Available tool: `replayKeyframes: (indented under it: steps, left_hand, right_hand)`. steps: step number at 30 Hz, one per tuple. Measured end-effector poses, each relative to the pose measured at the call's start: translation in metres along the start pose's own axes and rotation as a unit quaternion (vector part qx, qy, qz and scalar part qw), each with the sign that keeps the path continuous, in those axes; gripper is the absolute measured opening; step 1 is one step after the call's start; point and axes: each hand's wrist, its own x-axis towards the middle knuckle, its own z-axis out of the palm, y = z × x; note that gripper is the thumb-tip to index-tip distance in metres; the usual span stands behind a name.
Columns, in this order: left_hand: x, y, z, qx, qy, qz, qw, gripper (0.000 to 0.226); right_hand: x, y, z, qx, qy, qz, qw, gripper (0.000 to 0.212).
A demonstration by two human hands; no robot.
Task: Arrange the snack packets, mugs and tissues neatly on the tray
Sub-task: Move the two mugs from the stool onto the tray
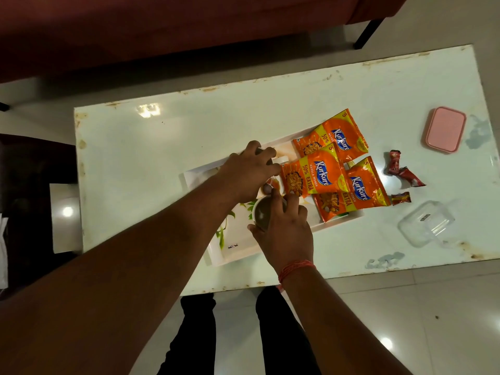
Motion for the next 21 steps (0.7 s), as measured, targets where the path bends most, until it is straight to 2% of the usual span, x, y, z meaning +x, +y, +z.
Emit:
replayKeyframes:
  steps: [7, 10, 13, 15, 18, 21]
  left_hand:
    - [0.0, -0.007, 0.008, -0.011, -0.011, 0.022, 1.0, 0.086]
    - [-0.014, -0.015, 0.008, -0.047, 0.043, 0.016, 0.998, 0.086]
    - [-0.041, -0.02, 0.015, -0.102, 0.125, -0.043, 0.986, 0.074]
    - [-0.063, -0.021, 0.025, -0.129, 0.153, -0.093, 0.975, 0.065]
    - [-0.101, -0.022, 0.044, -0.171, 0.155, -0.161, 0.96, 0.058]
    - [-0.139, -0.029, 0.056, -0.185, 0.133, -0.211, 0.951, 0.064]
  right_hand:
    - [-0.004, -0.001, -0.005, 0.042, -0.025, 0.005, 0.999, 0.103]
    - [-0.01, 0.004, -0.015, 0.047, -0.016, 0.011, 0.999, 0.103]
    - [-0.02, 0.007, -0.028, 0.018, 0.005, 0.027, 0.999, 0.1]
    - [-0.026, 0.002, -0.036, -0.003, 0.023, 0.03, 0.999, 0.096]
    - [-0.03, -0.021, -0.04, -0.008, 0.038, -0.008, 0.999, 0.086]
    - [-0.029, -0.055, -0.035, -0.02, 0.009, -0.058, 0.998, 0.083]
